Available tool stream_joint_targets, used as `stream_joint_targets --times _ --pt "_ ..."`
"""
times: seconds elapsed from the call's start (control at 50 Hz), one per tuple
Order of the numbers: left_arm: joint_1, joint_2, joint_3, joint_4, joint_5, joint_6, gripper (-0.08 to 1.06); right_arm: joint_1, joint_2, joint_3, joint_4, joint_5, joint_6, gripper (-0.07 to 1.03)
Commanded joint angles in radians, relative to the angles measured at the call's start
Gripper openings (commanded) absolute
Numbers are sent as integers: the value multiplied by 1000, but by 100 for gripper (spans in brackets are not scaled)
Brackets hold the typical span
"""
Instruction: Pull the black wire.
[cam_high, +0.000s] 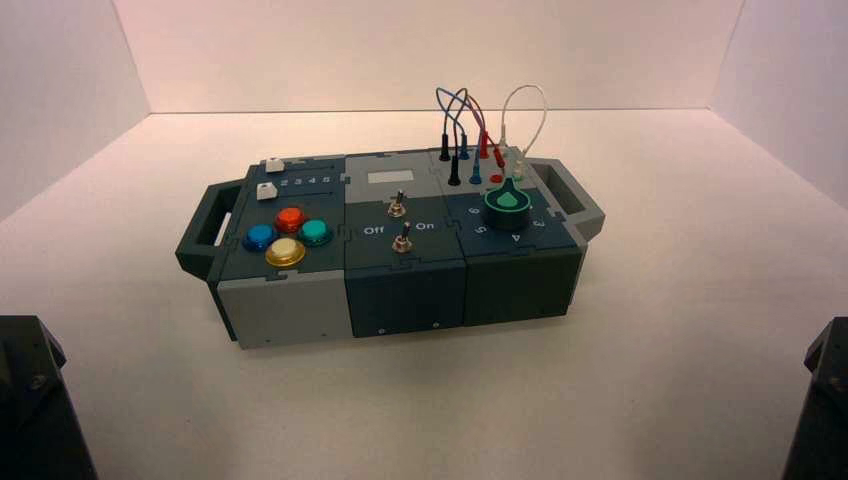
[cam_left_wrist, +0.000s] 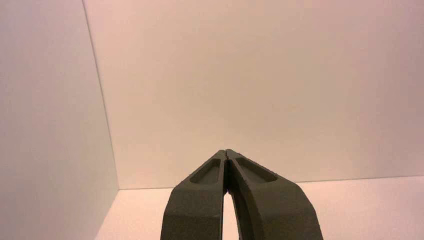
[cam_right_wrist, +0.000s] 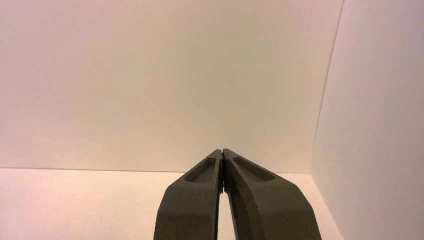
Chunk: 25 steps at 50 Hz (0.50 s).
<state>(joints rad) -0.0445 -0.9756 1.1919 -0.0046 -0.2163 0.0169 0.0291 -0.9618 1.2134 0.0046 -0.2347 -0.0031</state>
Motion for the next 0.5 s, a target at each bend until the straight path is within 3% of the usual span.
stream_joint_targets --times 0.02,0.34,0.5 --pt "0 5 -35 0 -2 9 -3 2 8 -28 2 -9 3 -2" --pt "0 6 -40 0 23 9 -3 5 8 -20 9 -3 6 -3" --pt "-6 6 -44 -3 58 5 -3 51 9 -28 23 38 9 -3"
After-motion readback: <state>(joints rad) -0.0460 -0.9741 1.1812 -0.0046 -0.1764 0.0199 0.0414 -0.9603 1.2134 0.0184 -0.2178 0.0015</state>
